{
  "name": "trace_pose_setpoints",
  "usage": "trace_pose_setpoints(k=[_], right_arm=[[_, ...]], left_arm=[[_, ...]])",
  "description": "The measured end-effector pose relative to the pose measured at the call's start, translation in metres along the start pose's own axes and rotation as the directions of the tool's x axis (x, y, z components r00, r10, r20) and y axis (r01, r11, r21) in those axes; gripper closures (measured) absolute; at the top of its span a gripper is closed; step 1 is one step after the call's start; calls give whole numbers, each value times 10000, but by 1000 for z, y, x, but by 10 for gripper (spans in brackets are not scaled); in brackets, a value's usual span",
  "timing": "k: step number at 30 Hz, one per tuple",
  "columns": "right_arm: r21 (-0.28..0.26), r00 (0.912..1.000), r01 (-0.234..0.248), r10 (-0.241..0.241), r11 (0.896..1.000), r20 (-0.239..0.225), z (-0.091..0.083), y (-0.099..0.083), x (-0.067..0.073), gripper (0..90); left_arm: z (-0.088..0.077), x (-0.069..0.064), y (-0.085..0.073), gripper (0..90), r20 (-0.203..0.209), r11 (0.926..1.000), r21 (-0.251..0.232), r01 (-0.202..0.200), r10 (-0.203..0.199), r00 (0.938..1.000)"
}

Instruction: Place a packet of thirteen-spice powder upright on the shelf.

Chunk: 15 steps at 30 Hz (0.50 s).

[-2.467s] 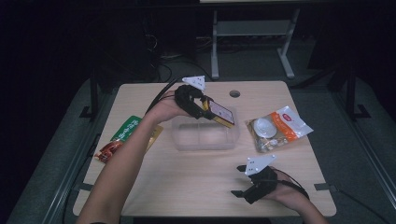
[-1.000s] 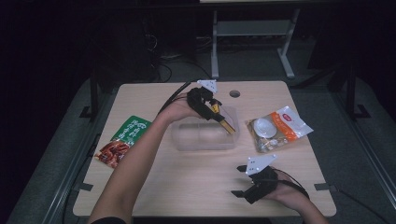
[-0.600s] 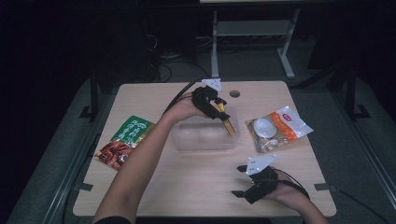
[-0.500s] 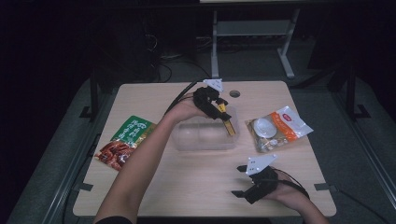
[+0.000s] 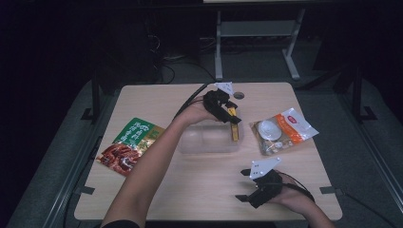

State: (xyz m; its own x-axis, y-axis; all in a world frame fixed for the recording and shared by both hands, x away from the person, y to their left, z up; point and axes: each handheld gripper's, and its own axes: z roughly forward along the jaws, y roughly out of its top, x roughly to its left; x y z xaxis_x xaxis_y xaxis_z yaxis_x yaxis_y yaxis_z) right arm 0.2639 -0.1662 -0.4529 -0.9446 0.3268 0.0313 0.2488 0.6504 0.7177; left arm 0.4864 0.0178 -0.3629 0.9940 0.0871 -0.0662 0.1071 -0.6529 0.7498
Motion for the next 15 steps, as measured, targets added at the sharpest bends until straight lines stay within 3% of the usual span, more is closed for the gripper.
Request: trace_pose_setpoints(k=[12, 15], right_arm=[[16, 10000, -38, 38, 10000, -51, 1, 0, 1, 140], [56, 10000, 10, -9, 10000, -56, 1, 0, 1, 140]], left_arm=[[13, 2, -3, 307, 161, 9999, 77, 87, -89, 9998], [12, 2, -2, 300, 256, 9997, -173, 195, -191, 9995]])
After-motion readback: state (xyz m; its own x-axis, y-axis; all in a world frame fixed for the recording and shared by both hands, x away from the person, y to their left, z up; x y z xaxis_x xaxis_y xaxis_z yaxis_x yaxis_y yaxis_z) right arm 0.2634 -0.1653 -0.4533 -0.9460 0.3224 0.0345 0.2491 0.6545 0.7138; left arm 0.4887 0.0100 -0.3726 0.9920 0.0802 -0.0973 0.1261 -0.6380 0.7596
